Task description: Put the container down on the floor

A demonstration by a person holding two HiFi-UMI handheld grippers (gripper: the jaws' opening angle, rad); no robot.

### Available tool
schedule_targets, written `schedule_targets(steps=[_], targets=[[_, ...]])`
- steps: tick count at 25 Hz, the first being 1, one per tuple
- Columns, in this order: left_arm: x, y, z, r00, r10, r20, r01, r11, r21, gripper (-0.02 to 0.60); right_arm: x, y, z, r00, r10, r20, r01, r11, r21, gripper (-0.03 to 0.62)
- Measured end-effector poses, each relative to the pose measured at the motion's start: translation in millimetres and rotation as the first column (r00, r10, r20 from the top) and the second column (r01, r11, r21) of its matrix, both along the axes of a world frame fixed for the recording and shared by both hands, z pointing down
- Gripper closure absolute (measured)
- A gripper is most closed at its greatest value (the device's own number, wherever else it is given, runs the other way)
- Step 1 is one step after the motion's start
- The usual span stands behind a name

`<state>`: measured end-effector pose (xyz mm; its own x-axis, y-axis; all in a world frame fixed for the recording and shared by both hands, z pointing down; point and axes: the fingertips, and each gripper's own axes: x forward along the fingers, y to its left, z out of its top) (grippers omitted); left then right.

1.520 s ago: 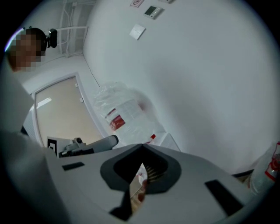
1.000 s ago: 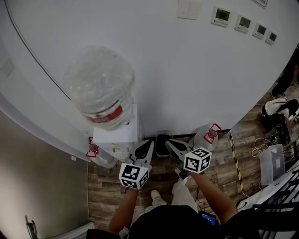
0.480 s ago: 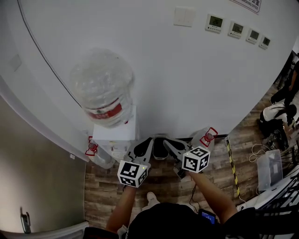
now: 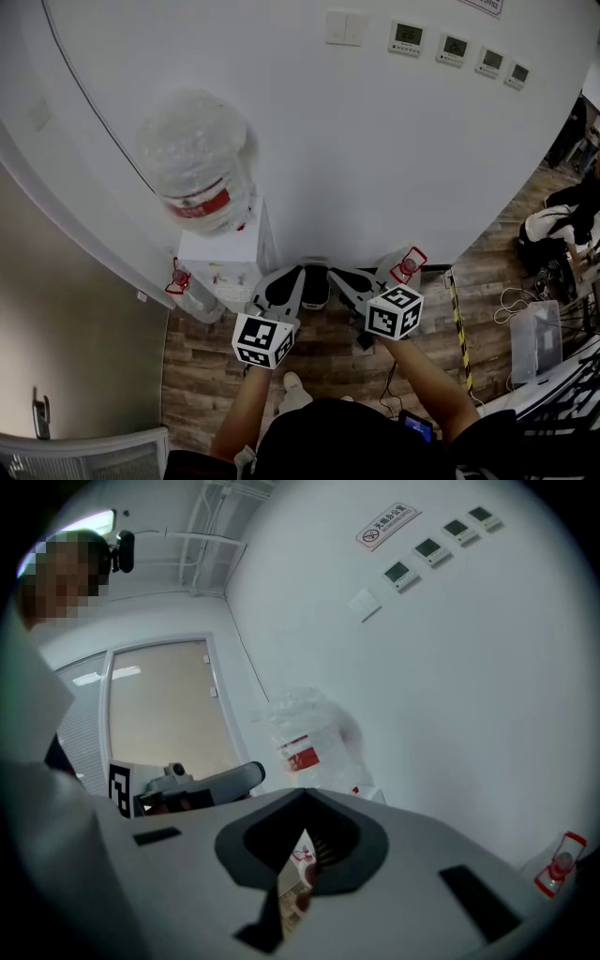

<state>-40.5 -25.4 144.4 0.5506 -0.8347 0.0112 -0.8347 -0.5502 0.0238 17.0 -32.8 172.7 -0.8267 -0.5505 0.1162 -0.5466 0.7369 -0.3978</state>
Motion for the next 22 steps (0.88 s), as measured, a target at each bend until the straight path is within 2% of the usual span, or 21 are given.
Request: schedule_targets(steps=[16, 22], targets=[[16.8, 49.1, -7.9, 1.0, -0.031, 0.003, 0.031, 0.999, 0.022, 0.563, 16.2, 45.3, -10.7, 0.999, -0.021, 0.029, 0.02, 0.999, 0.043, 0.565], [22.9, 60.9, -12.5, 0.999, -0.021, -0.031, 0.022, 1.0, 0.021, 0.563, 21.1, 54.2, -13.8, 0.999, -0.027, 0.022, 0.026, 0.998, 0.056, 0.565]])
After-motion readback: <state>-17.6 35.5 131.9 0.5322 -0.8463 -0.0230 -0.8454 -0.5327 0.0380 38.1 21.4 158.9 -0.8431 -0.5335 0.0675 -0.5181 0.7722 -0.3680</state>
